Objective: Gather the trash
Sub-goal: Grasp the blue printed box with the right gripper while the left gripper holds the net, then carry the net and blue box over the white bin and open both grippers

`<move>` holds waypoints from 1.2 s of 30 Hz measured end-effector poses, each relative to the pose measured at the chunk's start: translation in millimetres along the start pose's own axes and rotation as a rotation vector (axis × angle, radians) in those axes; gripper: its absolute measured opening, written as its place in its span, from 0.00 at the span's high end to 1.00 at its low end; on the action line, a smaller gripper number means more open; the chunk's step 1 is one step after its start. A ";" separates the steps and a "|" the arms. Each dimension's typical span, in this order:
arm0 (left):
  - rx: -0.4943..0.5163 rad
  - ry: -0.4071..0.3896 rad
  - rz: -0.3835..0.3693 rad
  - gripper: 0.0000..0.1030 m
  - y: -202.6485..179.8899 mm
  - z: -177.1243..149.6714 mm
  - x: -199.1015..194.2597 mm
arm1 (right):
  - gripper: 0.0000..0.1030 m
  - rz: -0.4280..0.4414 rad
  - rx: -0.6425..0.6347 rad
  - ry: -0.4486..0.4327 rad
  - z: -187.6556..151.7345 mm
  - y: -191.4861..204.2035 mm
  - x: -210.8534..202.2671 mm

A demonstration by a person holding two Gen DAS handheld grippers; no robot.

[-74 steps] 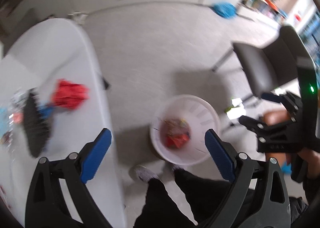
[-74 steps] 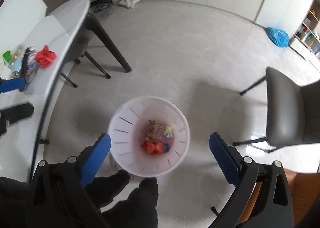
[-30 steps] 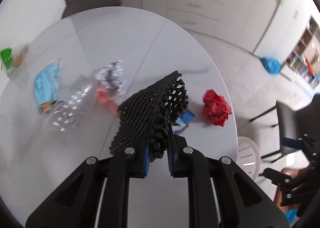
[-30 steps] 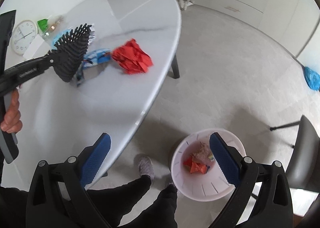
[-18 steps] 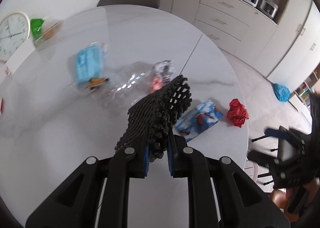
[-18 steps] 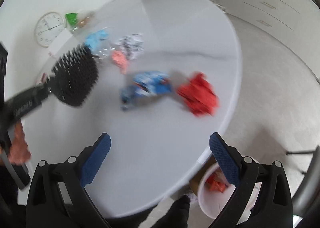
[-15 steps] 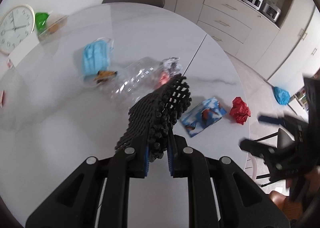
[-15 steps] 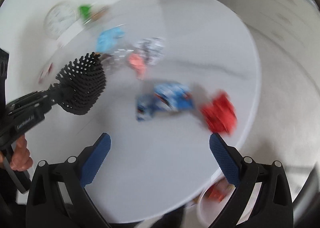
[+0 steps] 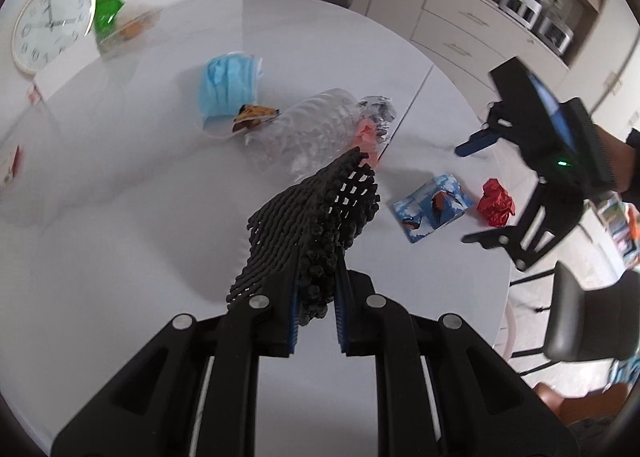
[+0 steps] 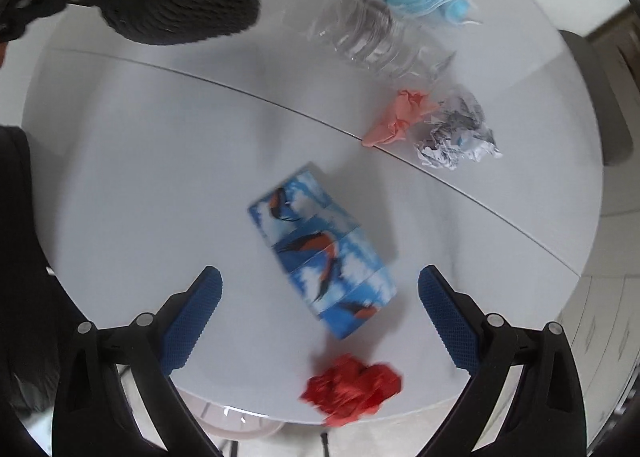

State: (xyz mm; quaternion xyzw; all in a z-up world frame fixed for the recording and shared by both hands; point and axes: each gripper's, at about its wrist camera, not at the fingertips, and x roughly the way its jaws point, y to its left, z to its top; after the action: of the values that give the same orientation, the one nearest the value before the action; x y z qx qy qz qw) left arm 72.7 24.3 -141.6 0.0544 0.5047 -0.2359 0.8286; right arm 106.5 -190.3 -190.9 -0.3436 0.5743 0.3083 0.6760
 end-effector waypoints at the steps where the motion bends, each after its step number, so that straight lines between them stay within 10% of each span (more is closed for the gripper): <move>1: -0.019 0.003 0.000 0.86 3.0 -1.2 0.6 | 0.12 0.020 -0.015 0.011 2.7 -1.3 3.7; 12: -0.100 0.004 0.038 0.86 24.7 -4.3 0.2 | 0.50 0.120 -0.083 0.090 30.8 -7.4 31.0; 22: -0.089 -0.020 0.021 0.86 14.5 -5.2 -16.7 | 0.52 0.172 0.255 -0.165 18.4 -18.3 -21.2; 30: 0.023 -0.049 -0.020 0.86 -24.0 -5.4 -46.0 | 0.51 0.193 0.724 -0.417 -79.9 25.4 -89.1; 36: 0.173 -0.041 -0.106 0.86 -89.5 1.2 -45.0 | 0.51 0.136 1.095 -0.395 -200.4 70.6 -89.5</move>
State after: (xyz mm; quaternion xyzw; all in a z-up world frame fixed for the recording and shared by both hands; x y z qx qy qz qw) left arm 16.7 -40.0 -89.0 0.0940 0.4677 -0.3233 0.8173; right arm -77.5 -315.9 -131.1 0.1573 0.5337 0.0675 0.8282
